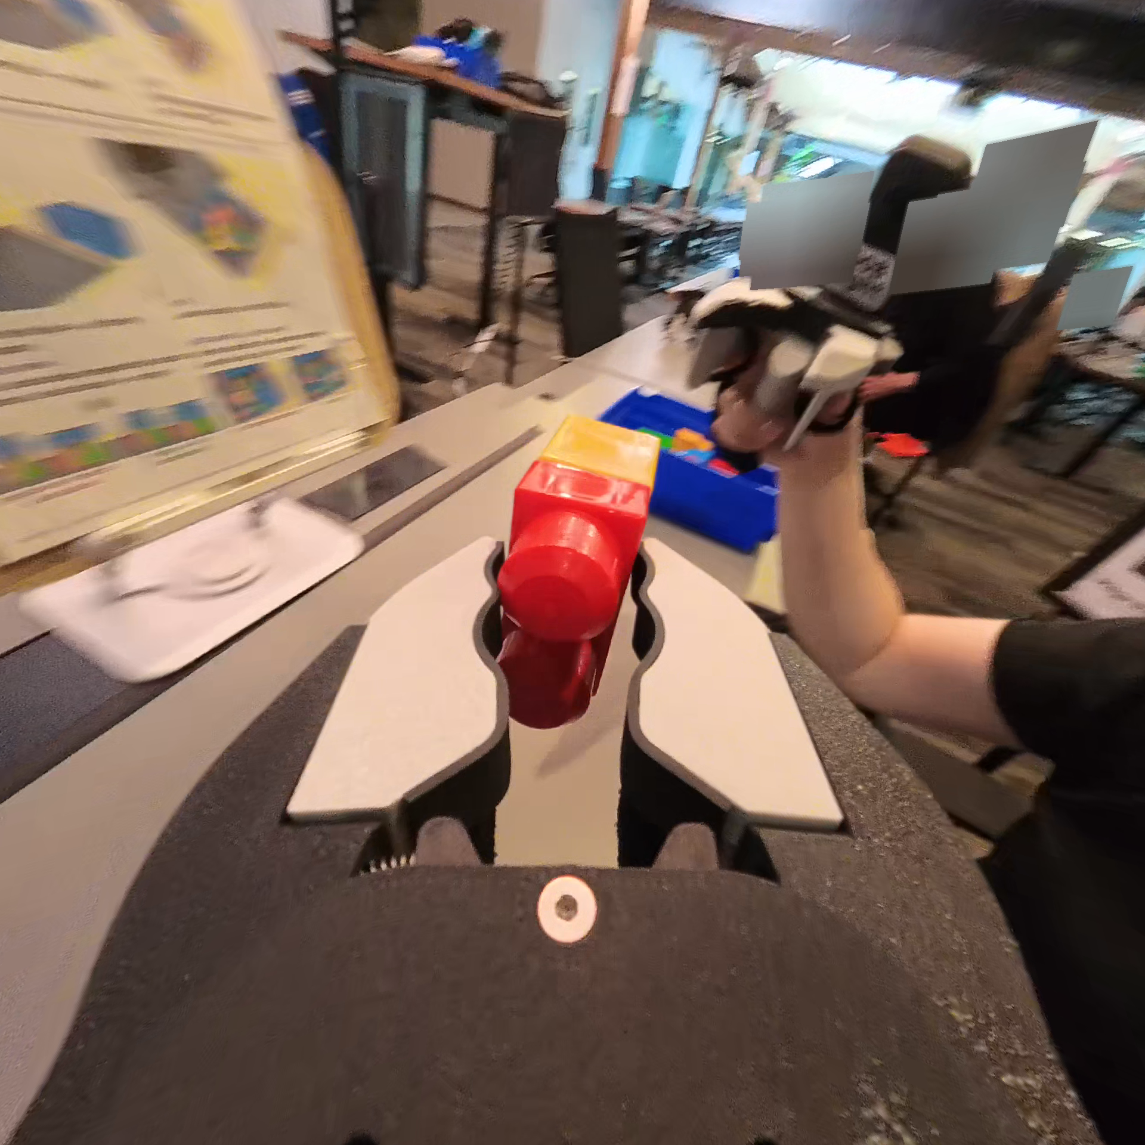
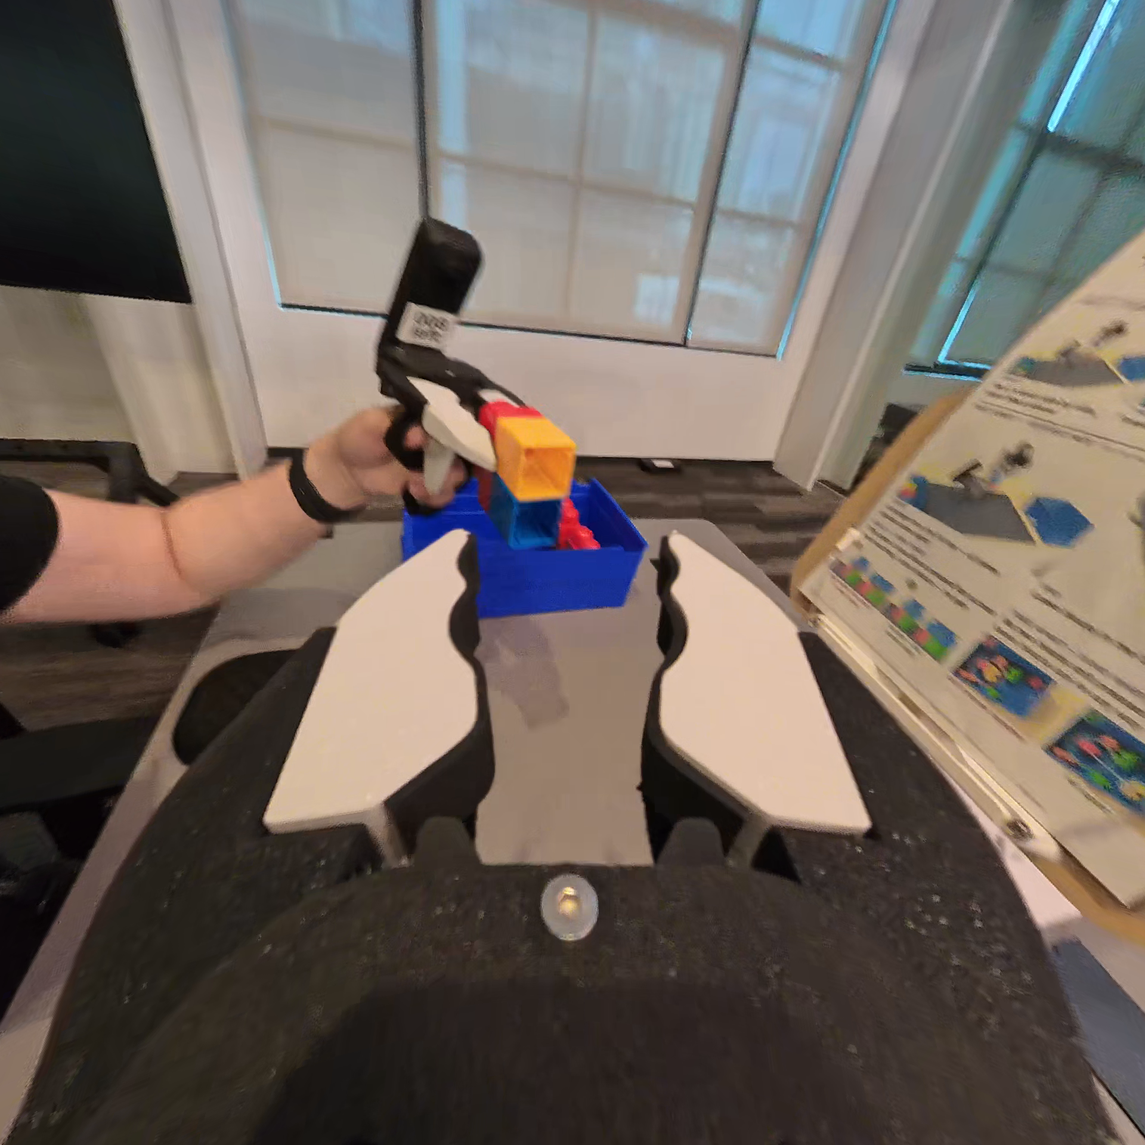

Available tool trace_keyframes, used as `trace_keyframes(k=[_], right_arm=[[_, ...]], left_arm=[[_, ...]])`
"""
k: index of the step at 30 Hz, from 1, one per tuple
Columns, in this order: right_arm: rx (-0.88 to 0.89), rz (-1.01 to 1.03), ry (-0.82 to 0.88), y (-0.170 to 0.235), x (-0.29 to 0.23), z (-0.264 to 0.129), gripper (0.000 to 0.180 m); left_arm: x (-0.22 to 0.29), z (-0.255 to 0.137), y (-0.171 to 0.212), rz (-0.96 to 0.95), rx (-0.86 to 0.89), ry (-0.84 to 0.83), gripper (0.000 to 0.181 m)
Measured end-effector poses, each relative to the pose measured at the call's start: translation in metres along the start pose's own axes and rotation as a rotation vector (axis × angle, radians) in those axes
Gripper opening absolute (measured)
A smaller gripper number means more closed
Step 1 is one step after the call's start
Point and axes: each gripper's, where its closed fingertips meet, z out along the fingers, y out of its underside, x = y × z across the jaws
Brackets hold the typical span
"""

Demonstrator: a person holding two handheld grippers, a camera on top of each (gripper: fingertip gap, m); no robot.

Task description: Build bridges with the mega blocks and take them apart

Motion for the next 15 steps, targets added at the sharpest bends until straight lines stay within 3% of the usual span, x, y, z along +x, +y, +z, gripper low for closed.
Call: trace_keyframes(k=[3, 8, 9, 11, 15], right_arm=[[-0.015, 0.01, -0.025, -0.001, -0.012, 0.006, 0.068], [-0.032, 0.081, -0.035, 0.004, -0.007, 0.001, 0.07], [-0.024, 0.098, -0.046, 0.004, -0.006, -0.001, 0.067], [-0.042, 0.101, -0.082, 0.007, -0.006, -0.006, 0.036], [-0.021, 0.168, -0.144, 0.006, -0.004, -0.012, 0.035]], left_arm=[[0.044, 0.054, -0.006, -0.008, 0.023, 0.153, 0.039], [0.082, 0.106, -0.016, 0.004, 0.06, 0.29, 0.039], [0.086, 0.112, -0.017, -0.005, 0.066, 0.31, 0.039], [0.091, 0.12, -0.019, -0.037, 0.089, 0.339, 0.038], [0.096, 0.12, -0.024, -0.079, 0.183, 0.399, 0.039]])
